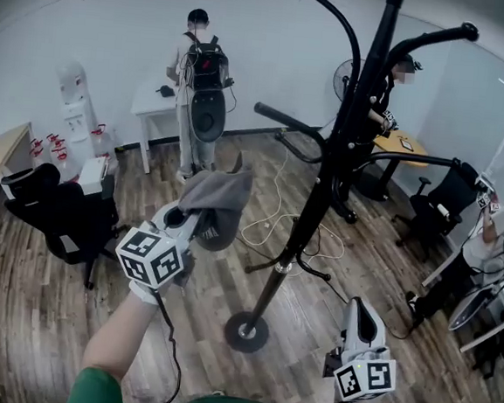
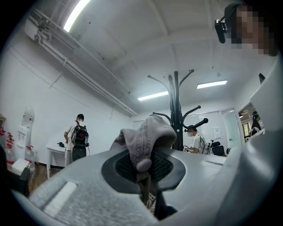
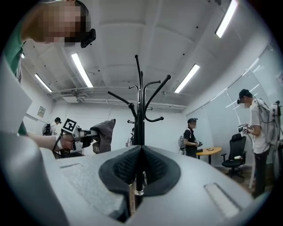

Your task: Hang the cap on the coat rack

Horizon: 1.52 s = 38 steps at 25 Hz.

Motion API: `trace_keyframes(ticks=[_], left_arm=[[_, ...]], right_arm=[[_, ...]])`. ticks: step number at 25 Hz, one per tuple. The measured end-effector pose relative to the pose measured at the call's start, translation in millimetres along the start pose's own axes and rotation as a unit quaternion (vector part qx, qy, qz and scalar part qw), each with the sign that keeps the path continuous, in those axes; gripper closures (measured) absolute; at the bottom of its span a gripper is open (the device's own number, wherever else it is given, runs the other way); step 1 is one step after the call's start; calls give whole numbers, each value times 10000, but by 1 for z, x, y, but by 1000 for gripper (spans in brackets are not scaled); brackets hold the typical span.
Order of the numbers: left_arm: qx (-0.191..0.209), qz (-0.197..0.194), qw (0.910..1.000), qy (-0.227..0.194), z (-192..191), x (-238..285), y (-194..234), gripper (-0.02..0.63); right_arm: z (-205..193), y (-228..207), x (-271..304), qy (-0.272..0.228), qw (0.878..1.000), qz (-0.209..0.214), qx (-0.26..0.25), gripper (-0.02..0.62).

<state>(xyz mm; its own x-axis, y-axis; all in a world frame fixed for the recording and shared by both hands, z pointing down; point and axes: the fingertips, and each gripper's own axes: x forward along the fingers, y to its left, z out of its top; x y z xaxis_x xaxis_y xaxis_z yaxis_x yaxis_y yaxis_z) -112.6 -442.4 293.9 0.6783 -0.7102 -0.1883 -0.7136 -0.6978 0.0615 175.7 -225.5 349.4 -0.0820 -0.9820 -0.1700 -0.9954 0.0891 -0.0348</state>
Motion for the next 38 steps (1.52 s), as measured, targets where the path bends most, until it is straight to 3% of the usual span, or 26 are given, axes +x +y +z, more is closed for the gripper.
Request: trace_keyframes(ticks=[8, 22, 38], left_arm=[[74, -350, 9994, -41, 2, 46, 18, 572], [-231, -715, 9971, -73, 0, 101, 30, 572], [-376, -1451, 9887, 78, -21, 126, 0, 572]], right_arm=[[-11, 9, 2, 103, 9993, -344, -121, 594], [-23, 17, -8, 307, 9968, -704, -237, 594], [-33, 18, -15, 490, 9949, -842, -253, 594]])
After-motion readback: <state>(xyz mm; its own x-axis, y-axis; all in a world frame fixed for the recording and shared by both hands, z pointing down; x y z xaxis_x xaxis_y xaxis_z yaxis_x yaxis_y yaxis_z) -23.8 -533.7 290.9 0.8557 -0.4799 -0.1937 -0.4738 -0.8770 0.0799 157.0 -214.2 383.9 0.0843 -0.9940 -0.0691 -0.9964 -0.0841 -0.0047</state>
